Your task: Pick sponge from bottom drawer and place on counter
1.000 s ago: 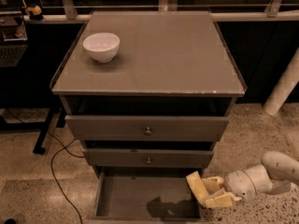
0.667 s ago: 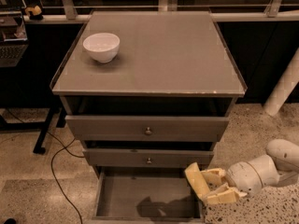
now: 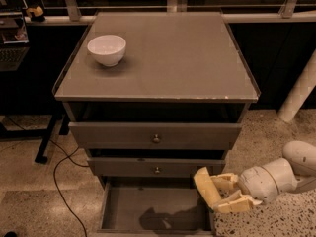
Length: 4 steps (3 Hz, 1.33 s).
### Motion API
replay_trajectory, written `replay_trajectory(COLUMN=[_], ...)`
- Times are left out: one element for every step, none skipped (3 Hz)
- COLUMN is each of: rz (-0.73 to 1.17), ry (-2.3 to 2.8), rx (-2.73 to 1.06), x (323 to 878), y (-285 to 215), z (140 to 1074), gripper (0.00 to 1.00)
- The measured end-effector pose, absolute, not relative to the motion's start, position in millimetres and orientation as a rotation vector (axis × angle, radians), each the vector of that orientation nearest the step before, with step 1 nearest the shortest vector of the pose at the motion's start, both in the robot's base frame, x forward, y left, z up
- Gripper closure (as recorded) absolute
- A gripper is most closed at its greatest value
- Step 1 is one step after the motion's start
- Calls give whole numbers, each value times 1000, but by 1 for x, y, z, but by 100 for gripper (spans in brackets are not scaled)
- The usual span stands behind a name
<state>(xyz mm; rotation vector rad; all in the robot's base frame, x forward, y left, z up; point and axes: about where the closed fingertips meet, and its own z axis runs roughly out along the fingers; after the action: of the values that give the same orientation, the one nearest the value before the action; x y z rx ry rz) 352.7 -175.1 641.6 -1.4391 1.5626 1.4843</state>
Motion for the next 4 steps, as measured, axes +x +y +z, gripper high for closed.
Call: replay_trajectory(rz=[1372,1188,1121,1109], ry=[1402,1311,1313,1314], rx=[-1523,-1593,-1628,-1623], x=[335,322,321,320], y=[-165,-160,-155,-152], z=[717,813,831,830], gripper=[100,100,100,100])
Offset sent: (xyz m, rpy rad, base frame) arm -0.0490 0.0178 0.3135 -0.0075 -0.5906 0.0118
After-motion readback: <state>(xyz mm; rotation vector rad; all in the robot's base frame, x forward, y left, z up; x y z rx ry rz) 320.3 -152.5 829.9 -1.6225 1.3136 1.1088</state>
